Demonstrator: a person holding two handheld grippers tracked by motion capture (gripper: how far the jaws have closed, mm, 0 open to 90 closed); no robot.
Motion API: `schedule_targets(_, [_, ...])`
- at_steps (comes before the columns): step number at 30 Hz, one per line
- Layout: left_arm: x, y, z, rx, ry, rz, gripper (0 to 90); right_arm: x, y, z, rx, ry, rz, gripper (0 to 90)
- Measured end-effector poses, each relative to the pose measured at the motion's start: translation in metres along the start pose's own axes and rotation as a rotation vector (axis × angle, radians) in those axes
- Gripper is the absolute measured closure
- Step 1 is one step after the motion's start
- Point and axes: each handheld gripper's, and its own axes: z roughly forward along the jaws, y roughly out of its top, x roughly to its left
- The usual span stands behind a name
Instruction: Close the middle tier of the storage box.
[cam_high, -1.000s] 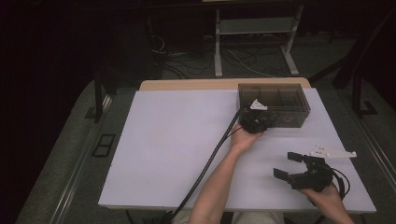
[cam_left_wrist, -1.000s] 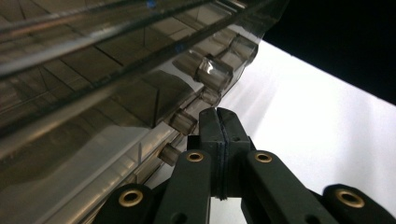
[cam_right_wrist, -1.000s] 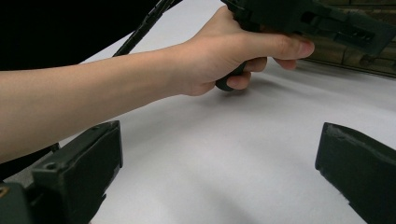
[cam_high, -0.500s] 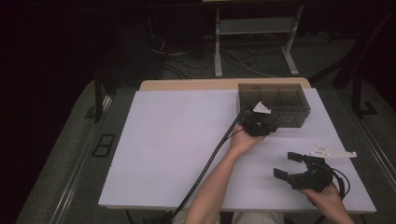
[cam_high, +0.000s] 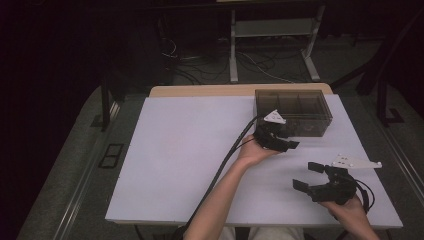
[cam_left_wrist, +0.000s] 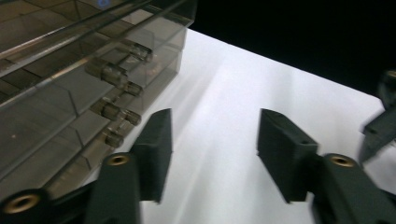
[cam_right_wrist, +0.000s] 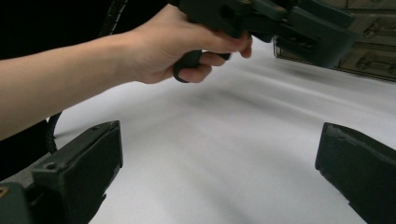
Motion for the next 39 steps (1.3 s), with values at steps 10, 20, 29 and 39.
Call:
schedule_targets(10, [-0.012, -0.002, -0.025, 0.018, -0.005, 0.002, 17.2, 0.001, -0.001, -0.001, 0.0, -0.002, -0.004, 0.2])
schedule_targets(20, [-0.014, -0.007, -0.045, 0.007, -0.01, -0.024, 0.0, 0.002, 0.0, 0.001, 0.005, 0.001, -0.009, 0.2])
schedule_targets(29, [-0.014, -0.013, -0.064, -0.013, 0.011, -0.023, 0.0, 0.002, -0.001, 0.001, 0.005, -0.003, -0.01, 0.2])
schedule_targets(39, [-0.015, -0.018, -0.089, -0.043, 0.046, -0.006, 0.0, 0.002, -0.001, 0.001, 0.008, -0.007, -0.009, 0.2])
